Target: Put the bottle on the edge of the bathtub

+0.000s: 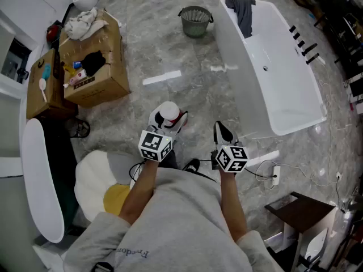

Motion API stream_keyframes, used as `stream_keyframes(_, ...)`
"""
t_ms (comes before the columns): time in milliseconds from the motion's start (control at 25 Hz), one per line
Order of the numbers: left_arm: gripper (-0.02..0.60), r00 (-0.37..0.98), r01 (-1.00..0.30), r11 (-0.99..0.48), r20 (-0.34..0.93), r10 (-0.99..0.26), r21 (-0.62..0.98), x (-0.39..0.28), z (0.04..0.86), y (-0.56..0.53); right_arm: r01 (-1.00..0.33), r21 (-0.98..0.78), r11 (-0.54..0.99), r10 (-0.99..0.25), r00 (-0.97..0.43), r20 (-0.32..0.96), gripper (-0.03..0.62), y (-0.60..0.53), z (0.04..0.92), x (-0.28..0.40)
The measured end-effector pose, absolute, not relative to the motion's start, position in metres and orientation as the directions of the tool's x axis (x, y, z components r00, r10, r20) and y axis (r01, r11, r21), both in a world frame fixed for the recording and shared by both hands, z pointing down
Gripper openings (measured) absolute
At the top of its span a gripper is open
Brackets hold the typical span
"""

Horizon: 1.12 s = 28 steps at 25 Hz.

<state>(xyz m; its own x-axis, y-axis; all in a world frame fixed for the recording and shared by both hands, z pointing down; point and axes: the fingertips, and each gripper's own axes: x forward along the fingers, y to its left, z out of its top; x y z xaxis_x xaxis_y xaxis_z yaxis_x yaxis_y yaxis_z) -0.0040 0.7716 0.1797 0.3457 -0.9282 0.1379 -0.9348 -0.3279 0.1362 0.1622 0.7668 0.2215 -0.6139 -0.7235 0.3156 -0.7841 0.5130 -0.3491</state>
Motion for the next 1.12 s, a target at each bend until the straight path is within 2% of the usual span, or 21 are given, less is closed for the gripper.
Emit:
stream_keyframes(360, 0.337, 0.312, -0.949, -0.297, 0.180, -0.933, 0.105, 0.019, 0.184, 0.795, -0.786, -0.363, 0.500, -0.742, -0.605, 0.289, 0.002, 0.791, 0.223, 0.192)
stream_keyframes(560, 0.337, 0.316, -0.948, -0.303, 0.197, -0.928, 0.094, 0.041, 0.188, 0.803, -0.735, -0.475, 0.484, -0.744, -0.632, 0.220, 0.000, 0.797, 0.218, 0.215)
stream_keyframes(1120, 0.337, 0.321, -0.947, -0.310, 0.200, -0.926, 0.081, 0.056, 0.191, 0.781, -0.775, -0.438, 0.455, -0.751, -0.598, 0.278, 0.002, 0.793, 0.236, 0.249)
